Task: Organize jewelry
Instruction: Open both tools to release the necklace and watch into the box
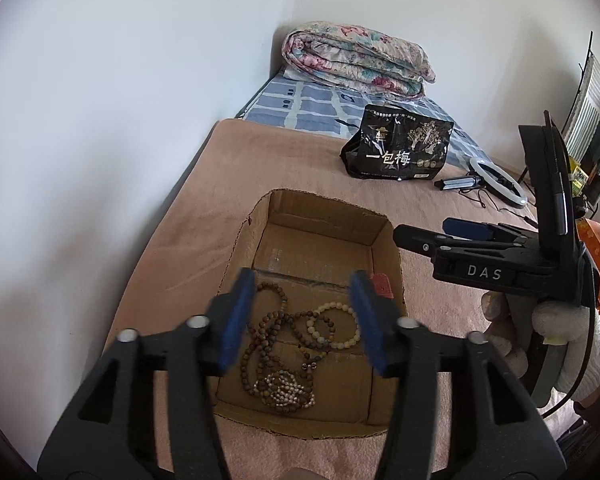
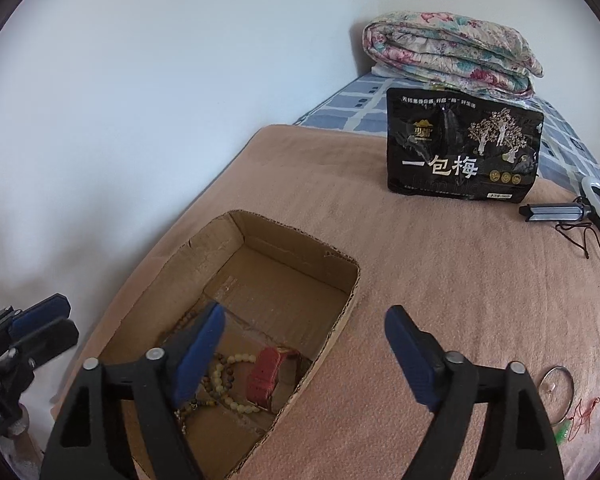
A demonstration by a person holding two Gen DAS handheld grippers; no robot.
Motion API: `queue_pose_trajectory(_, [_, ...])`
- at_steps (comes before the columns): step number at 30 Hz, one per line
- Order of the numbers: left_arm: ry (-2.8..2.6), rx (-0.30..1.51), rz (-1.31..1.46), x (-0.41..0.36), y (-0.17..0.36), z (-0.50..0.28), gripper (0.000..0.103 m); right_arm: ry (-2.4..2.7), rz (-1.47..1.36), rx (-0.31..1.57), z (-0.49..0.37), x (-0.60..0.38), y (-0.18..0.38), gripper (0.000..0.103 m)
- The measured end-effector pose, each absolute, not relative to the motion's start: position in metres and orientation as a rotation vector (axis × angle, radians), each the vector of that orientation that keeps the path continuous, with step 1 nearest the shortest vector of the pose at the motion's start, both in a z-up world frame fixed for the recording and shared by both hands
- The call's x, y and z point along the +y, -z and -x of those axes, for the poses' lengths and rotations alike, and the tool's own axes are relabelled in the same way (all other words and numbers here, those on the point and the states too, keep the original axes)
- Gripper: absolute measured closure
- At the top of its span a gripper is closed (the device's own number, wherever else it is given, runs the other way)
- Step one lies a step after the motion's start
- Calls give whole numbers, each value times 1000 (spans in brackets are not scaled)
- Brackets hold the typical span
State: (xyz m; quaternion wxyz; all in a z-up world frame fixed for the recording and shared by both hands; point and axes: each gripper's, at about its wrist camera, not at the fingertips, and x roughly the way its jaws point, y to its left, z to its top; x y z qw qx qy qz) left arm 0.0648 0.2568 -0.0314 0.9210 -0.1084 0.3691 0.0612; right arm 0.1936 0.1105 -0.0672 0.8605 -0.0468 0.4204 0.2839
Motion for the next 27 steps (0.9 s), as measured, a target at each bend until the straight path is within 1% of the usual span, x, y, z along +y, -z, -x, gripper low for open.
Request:
queue_pose_trajectory(1, [-133,751,216,255,31,-64,31,-587,104,876,-193,110,65,10])
queue_pose_trajectory(4, [-133,757,192,252,30,-64,29,-571,106,851,-192,107,60,1])
queue_pose_trajectory(5, [-136,759,186,251,31,-64,29,-571,103,842,-191,105,58,1])
queue_pose_trajectory(7, [-143,765,181,249,31,-64,26,-572,101,836,-190,103,54,1])
queue_pose_trajectory(9, [-140,766,182,248,31,-64,25,-570,106,832,-188,101,52,1])
queue_pose_trajectory(27, [-134,725,164,226,15,-58,24,-550,76,790,-169,70,27,1])
